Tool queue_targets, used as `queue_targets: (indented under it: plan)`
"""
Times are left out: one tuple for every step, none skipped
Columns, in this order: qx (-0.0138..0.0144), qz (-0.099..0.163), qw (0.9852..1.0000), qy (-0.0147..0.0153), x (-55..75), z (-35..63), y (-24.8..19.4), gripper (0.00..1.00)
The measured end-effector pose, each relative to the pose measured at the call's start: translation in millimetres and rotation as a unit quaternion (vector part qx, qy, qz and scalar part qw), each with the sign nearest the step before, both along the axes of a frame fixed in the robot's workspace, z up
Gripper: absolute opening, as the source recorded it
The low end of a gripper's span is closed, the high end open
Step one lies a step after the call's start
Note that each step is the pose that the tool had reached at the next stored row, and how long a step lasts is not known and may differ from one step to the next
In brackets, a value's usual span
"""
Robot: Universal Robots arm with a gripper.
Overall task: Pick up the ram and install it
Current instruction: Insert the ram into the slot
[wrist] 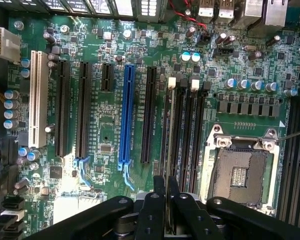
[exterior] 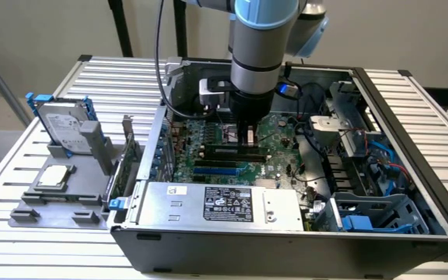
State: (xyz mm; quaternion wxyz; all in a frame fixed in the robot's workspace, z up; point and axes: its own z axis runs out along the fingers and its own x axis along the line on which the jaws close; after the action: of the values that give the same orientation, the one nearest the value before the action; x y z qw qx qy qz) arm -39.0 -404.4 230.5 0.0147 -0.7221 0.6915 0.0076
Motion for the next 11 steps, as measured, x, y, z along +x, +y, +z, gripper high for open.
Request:
queue_targets:
  plan:
    - [-0.0001,0.000,1.0000,0.0000,0.0,-0.2,-0.1,0.14]
    - [-0.0002,0.000,1.0000,0.0000,0.0,-0.5,-0.1,0.14]
    - [-0.0001,0.000,1.0000,0.0000,0.0,-0.9,0.0,0.14]
    - [-0.0001,-0.001,1.0000,0.0000,0.0,-1.3,0.0,0.14]
    - [-0.0001,-0.002,1.0000,-0.0001,0.0,-1.8,0.0,0.14]
    - [-0.0002,-0.004,1.0000,-0.0001,0.0,-2.3,0.0,0.14]
    - [-0.0003,-0.006,1.0000,-0.0002,-0.1,-2.7,0.0,0.14]
    - [-0.0005,-0.007,1.0000,-0.0002,-0.1,-3.1,0.0,0.14]
    - [-0.0007,-0.007,1.0000,-0.0002,-0.1,-3.3,-0.1,0.14]
    - [-0.0007,-0.007,1.0000,-0.0002,-0.1,-3.5,-0.1,0.14]
    - [-0.0007,-0.007,1.0000,-0.0003,-0.1,-3.7,0.0,0.14]
